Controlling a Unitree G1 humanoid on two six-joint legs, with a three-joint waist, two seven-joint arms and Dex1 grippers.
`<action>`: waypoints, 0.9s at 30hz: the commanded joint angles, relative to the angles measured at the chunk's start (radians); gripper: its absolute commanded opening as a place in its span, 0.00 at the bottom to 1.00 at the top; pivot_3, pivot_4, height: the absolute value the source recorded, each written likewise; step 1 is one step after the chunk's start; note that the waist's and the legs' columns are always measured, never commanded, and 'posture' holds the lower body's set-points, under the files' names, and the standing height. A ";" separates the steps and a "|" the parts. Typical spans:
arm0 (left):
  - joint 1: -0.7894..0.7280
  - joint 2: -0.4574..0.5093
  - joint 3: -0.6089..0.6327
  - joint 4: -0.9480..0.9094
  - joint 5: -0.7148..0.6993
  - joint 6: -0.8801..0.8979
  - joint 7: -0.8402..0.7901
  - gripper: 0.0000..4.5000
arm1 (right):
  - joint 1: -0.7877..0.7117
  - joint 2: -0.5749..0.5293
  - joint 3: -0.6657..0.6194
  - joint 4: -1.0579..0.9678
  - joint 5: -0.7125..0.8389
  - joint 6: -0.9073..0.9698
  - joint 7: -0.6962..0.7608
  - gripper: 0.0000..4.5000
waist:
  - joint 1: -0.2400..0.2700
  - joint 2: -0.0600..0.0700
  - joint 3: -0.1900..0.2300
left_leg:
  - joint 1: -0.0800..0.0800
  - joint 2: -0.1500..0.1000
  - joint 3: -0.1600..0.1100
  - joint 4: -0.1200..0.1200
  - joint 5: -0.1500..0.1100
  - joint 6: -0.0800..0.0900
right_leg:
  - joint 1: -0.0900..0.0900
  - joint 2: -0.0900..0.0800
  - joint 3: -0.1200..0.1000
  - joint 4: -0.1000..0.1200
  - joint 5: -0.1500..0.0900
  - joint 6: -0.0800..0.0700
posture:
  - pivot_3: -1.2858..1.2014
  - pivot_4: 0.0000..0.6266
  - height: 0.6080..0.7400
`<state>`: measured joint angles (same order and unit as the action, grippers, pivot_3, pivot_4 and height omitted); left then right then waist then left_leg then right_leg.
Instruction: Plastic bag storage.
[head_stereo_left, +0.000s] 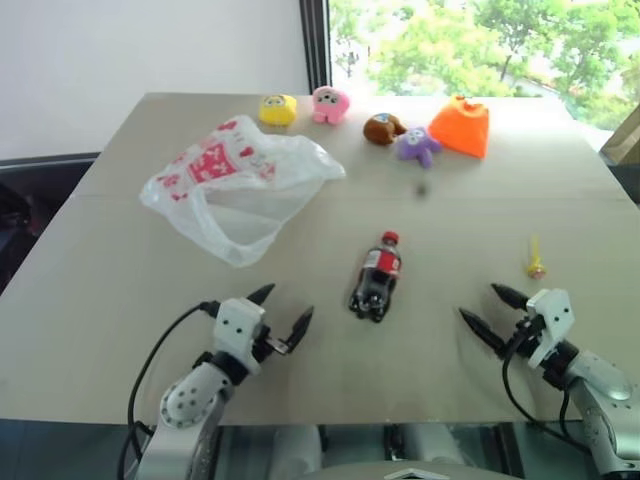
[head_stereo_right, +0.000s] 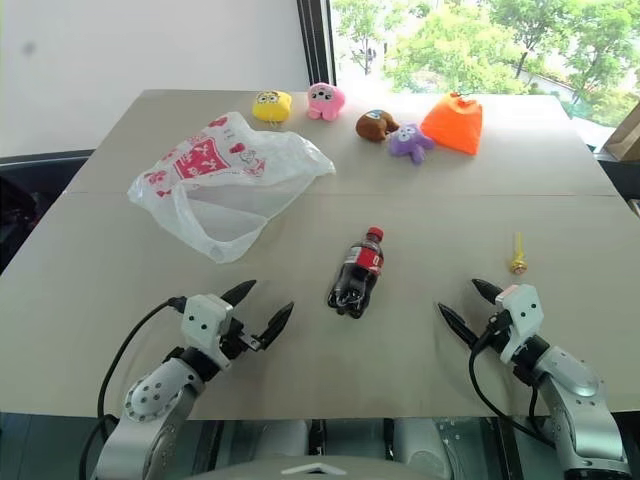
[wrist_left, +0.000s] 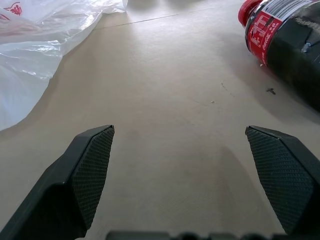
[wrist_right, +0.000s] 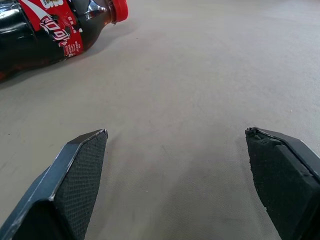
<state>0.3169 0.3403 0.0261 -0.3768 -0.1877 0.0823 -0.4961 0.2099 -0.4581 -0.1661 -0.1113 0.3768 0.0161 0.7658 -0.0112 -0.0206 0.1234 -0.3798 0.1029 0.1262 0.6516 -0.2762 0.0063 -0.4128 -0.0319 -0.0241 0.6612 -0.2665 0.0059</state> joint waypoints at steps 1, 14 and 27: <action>-0.013 0.008 0.010 -0.003 -0.013 -0.023 -0.008 1.00 | -0.011 0.006 -0.016 -0.002 0.010 -0.034 0.005 0.99 | 0.000 0.000 0.000 | 0.000 0.000 0.000 0.000 0.000 0.000 | 0.000 0.000 0.000 0.000 0.000 0.000 | 0.52 0.24 1.00; -0.005 0.003 0.010 -0.011 -0.014 -0.041 0.000 1.00 | -0.083 0.001 -0.001 0.070 -0.018 -0.064 0.024 0.99 | 0.000 0.000 0.000 | 0.000 0.000 0.001 0.000 0.000 0.000 | 0.000 0.000 0.000 0.001 0.000 0.000 | 0.52 0.24 1.00; 0.010 -0.023 0.017 -0.012 -0.004 -0.068 0.039 1.00 | -0.111 0.000 0.004 0.090 -0.026 -0.069 0.041 0.99 | 0.000 0.000 0.000 | 0.000 0.000 0.002 0.001 0.000 0.000 | 0.000 0.000 0.000 0.001 0.000 0.000 | 0.52 0.24 1.00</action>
<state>0.3260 0.3207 0.0310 -0.3690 -0.1961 0.0377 -0.4686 0.1050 -0.4470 -0.1605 -0.0121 0.3514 -0.0291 0.7990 -0.0114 -0.0205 0.1234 -0.3796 0.1028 0.1284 0.6522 -0.2762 0.0063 -0.4127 -0.0315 -0.0238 0.6620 -0.2664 0.0059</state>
